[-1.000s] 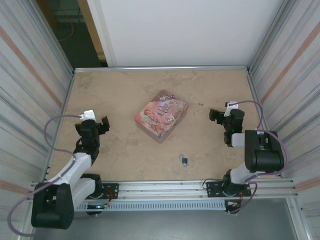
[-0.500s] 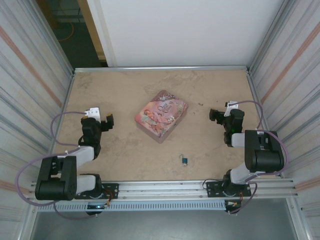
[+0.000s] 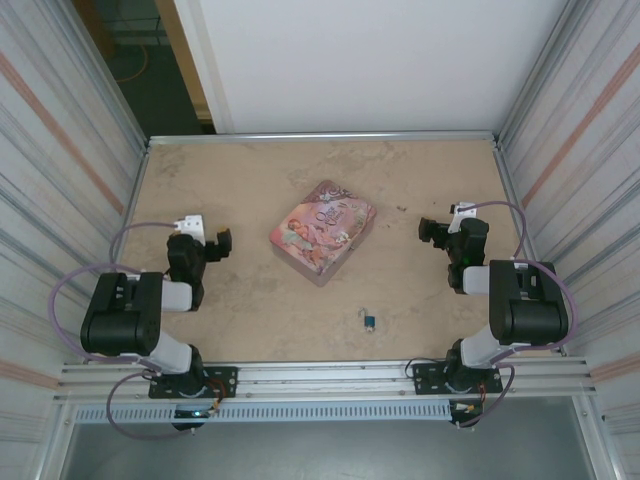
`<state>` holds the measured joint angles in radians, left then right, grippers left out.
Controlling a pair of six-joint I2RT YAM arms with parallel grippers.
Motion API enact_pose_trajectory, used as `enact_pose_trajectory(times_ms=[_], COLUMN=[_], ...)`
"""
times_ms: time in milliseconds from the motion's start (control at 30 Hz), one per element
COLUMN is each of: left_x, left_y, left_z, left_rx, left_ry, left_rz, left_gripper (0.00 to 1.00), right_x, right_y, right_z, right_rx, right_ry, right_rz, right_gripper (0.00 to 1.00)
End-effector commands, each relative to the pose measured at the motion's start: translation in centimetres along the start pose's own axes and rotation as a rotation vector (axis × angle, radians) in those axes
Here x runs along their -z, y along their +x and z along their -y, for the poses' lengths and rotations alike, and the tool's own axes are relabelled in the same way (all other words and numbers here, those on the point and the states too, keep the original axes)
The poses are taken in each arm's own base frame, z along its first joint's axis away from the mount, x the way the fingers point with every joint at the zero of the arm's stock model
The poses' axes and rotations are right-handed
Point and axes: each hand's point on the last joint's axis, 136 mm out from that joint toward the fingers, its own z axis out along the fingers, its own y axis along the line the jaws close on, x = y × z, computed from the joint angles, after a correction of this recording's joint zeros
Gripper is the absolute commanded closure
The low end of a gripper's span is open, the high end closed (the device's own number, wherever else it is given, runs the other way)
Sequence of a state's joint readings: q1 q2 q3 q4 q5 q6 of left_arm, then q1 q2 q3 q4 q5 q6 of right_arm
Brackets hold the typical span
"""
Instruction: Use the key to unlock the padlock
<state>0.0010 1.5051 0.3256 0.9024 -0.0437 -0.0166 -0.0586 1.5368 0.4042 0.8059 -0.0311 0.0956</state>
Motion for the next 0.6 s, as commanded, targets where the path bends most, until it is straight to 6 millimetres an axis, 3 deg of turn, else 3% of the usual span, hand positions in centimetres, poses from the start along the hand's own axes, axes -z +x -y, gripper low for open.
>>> enact_pose_trajectory(times_ms=[0,567], left_x=[-0.88,-1.01], left_y=[-1.09,-1.06], left_z=[0.65,1.13], left_rx=[-0.046,-0.079], left_ry=[0.029,0.022], left_rz=[-0.012,-0.022], left_gripper=[0.01,0.01], right_x=[-0.13,-0.14], right_y=[0.19,0.17], right_z=[-0.14,-0.15], right_rx=[0.008,0.012], right_ry=[-0.003,0.0], right_rz=[-0.009,-0.01], right_gripper=[0.01,0.01])
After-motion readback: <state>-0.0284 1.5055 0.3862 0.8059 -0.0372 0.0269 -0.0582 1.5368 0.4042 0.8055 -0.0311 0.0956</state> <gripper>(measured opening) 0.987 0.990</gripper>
